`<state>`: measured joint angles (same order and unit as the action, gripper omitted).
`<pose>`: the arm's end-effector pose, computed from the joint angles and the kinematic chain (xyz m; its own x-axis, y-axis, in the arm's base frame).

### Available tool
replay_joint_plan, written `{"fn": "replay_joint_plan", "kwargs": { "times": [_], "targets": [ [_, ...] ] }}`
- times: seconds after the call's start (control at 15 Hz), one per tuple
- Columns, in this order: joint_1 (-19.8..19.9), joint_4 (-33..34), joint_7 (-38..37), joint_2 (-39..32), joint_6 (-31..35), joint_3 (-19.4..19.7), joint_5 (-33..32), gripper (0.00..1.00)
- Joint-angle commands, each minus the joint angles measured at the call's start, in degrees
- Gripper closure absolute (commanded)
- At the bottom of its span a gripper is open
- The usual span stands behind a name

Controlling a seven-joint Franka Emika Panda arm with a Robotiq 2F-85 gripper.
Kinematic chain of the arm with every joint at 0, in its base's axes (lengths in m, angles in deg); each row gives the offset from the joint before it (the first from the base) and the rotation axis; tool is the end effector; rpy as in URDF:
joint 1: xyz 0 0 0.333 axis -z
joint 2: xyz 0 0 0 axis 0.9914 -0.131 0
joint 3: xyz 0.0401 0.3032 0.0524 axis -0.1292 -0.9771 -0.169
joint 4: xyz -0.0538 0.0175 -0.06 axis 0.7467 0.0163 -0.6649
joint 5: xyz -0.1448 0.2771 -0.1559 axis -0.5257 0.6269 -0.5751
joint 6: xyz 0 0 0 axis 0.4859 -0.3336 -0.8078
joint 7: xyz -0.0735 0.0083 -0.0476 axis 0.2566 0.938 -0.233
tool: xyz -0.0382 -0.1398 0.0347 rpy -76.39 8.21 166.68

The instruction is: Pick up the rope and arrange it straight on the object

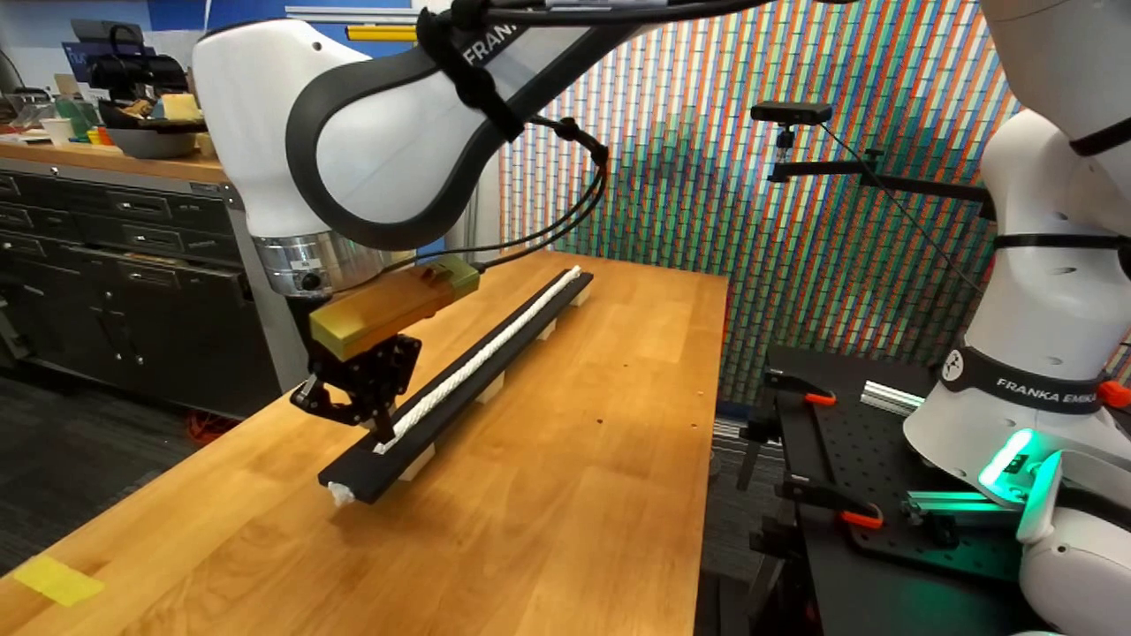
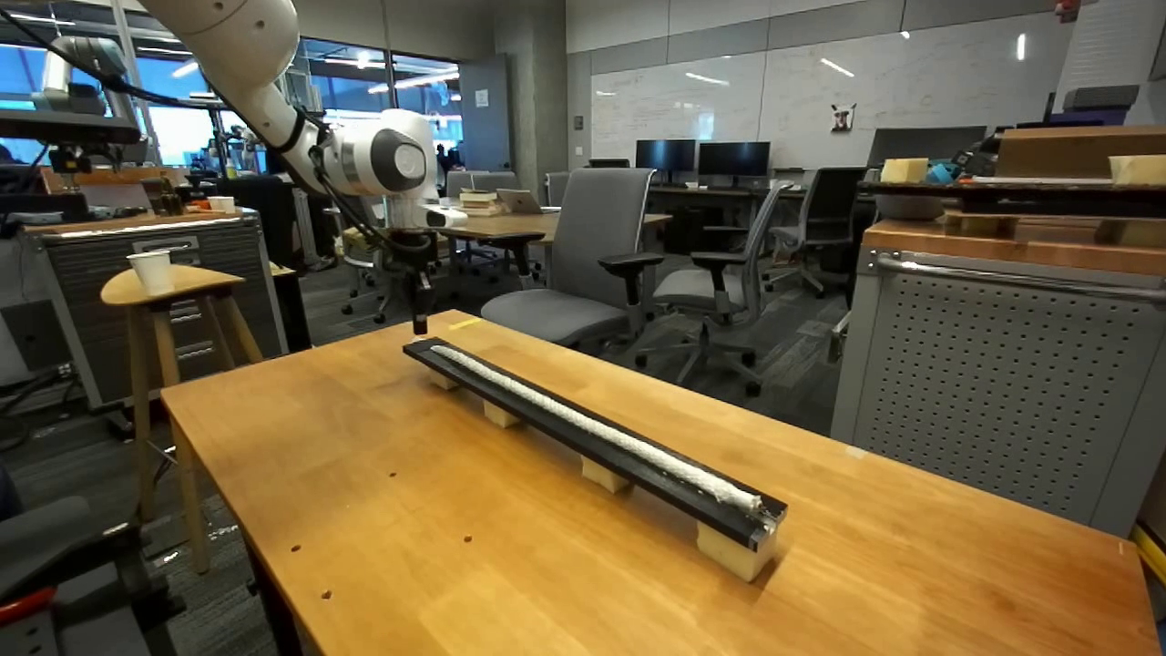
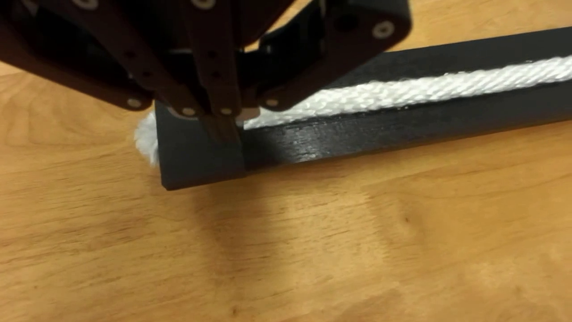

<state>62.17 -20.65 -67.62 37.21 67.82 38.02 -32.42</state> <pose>0.6122 0.2646 0.2089 0.9632 -0.2647 -0.0465 -0.2604 -0.9620 0.0820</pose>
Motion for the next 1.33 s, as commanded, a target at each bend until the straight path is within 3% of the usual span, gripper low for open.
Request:
{"fn": "replay_joint_plan", "kwargs": {
  "times": [0.0,1.27],
  "targets": [
    [-0.19,2.82,1.05,-1.89,-0.41,1.21,0.93,1.0],
    [-0.34,4.96,1.77,-5.06,1.53,2.54,0.5,1.0]
  ]
}}
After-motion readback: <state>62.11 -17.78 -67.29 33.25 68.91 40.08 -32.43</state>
